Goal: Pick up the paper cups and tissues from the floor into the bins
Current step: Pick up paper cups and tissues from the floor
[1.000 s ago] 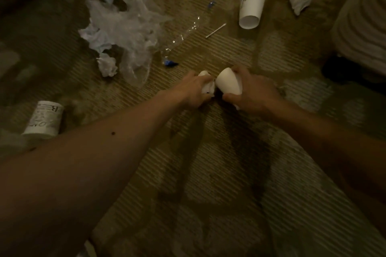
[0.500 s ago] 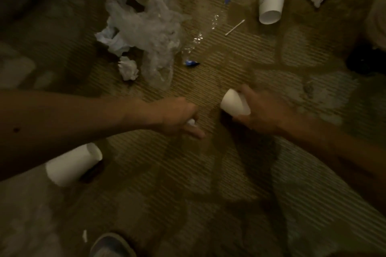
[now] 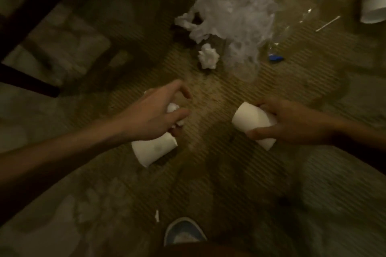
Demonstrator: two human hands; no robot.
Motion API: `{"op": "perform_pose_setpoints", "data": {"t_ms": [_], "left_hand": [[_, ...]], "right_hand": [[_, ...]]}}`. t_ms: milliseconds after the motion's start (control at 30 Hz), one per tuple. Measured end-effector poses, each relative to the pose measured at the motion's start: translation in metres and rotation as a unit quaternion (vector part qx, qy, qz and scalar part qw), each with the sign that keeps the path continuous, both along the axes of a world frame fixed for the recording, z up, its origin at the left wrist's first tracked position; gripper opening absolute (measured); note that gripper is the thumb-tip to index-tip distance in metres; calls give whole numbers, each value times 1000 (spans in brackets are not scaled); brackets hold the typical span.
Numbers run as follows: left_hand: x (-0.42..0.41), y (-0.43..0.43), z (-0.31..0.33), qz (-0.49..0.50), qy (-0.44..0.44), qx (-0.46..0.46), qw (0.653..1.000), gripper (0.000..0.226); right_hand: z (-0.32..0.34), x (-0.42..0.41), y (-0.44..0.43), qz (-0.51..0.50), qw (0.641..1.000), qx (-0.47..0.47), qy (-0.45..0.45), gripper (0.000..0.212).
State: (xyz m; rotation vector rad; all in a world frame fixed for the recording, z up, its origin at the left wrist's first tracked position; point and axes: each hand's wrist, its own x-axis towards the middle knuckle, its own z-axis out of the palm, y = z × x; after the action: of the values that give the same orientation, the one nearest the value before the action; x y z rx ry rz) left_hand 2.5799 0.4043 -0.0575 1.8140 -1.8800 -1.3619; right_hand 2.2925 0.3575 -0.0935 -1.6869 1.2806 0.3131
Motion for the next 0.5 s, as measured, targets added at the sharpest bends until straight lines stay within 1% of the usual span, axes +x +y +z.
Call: {"op": "perform_pose_setpoints", "data": {"t_ms": [100,167,233,267,300,333,400,433,500], "left_hand": [[23,13,-2,29,-7,-17,999,25],[36,22,-4,85,14,-39,996,31],[49,33,-9,148,-13,-63,987,20],[57,39,-14,182,-42,-73,980,12],[62,47,-18,217,-73,-78,970,9],[67,56,-24,252,-99,-77,959,13],[71,73,-34,331,-113,-77,934,27],[71,82,-39,369,-107,-74,920,34],[67,98,-48,431,-83,-52,897,44]], "right_hand": [[14,31,-4,-31,998,35,-50,72],[19,48,-6,-31,995,70,-70,65],[18,66,-9,-27,990,102,-89,59],[15,76,-10,-27,988,118,-99,58],[11,87,-9,-28,985,135,-106,57],[6,97,-7,-28,982,151,-114,52],[-7,114,-2,-28,974,177,-138,37],[-12,121,3,-38,970,192,-147,33],[-21,130,14,-69,958,231,-154,32]]}}
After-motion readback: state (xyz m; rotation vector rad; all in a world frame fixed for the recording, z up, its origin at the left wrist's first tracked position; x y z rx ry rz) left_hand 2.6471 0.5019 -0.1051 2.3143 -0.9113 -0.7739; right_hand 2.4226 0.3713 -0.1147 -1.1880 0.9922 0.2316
